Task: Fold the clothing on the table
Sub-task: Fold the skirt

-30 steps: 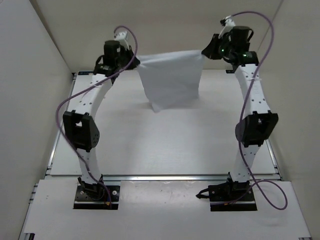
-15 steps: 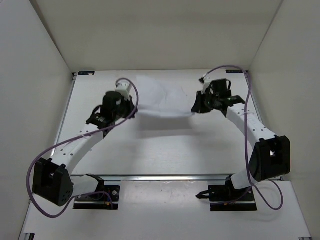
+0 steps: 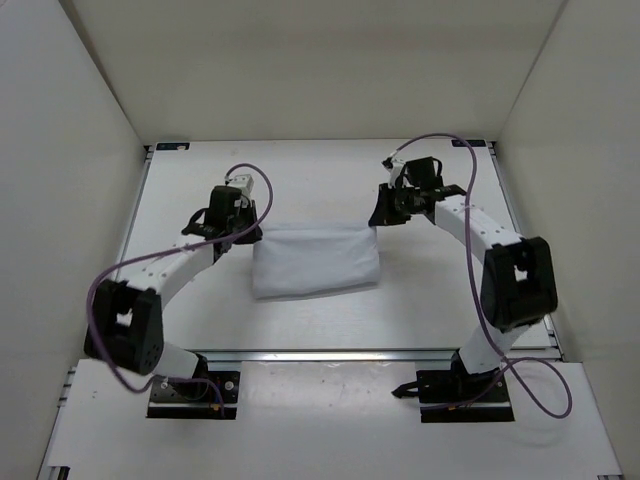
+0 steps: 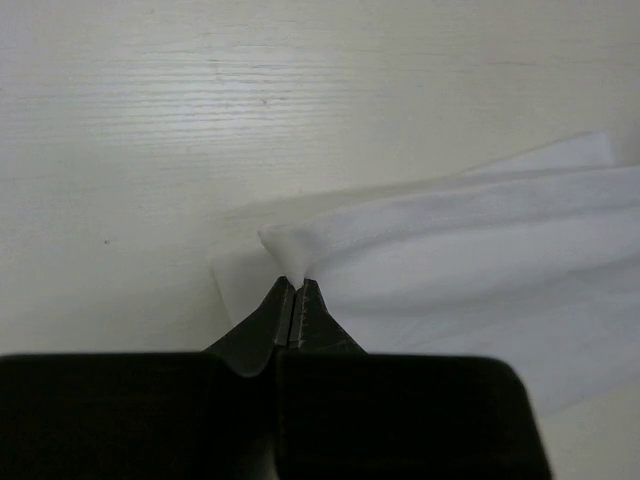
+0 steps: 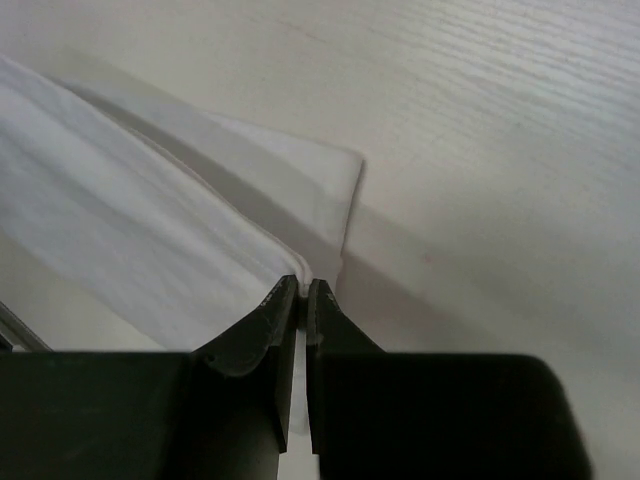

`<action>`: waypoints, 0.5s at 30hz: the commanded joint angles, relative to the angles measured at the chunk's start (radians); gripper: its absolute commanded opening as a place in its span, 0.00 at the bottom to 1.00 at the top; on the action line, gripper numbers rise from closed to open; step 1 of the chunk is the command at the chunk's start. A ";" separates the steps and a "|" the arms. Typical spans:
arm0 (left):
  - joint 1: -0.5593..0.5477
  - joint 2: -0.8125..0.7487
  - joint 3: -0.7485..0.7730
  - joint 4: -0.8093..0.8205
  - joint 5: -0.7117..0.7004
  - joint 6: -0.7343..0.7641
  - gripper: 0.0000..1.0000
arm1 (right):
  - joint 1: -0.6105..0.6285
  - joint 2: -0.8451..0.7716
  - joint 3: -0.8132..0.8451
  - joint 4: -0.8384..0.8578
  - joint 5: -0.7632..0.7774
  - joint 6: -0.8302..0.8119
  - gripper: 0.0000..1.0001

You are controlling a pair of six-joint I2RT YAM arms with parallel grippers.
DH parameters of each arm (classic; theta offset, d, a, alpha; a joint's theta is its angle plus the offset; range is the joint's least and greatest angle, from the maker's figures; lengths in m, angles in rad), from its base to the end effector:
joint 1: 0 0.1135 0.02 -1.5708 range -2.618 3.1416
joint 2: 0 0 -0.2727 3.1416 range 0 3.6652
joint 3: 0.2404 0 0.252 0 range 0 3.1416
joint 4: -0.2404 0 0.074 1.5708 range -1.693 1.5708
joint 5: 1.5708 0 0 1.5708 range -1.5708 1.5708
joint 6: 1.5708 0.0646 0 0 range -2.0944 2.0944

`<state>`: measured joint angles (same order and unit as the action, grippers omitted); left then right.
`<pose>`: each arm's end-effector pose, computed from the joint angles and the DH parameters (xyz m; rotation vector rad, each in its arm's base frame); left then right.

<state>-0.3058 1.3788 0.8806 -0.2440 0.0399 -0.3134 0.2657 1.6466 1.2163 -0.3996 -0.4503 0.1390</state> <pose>0.2984 -0.0969 0.2233 0.0117 2.3396 -0.3579 0.3567 0.1262 0.2403 -0.3661 2.3889 0.7280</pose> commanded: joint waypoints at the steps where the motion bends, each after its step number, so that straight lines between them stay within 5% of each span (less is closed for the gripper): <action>1: 0.034 0.141 0.063 0.054 -0.026 0.023 0.00 | -0.022 0.120 0.119 0.064 -0.025 -0.003 0.00; 9: 0.033 0.316 0.109 0.063 -0.038 -0.009 0.00 | -0.020 0.425 0.397 -0.007 -0.041 -0.050 0.00; 15: 0.036 0.301 0.080 0.055 -0.064 -0.027 0.00 | -0.019 0.493 0.473 -0.025 -0.063 -0.038 0.01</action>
<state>-0.2752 1.7241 0.9489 -0.1963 0.0204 -0.3340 0.2504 2.1418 1.6367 -0.4313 -0.5007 0.1085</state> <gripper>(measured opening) 0.026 0.032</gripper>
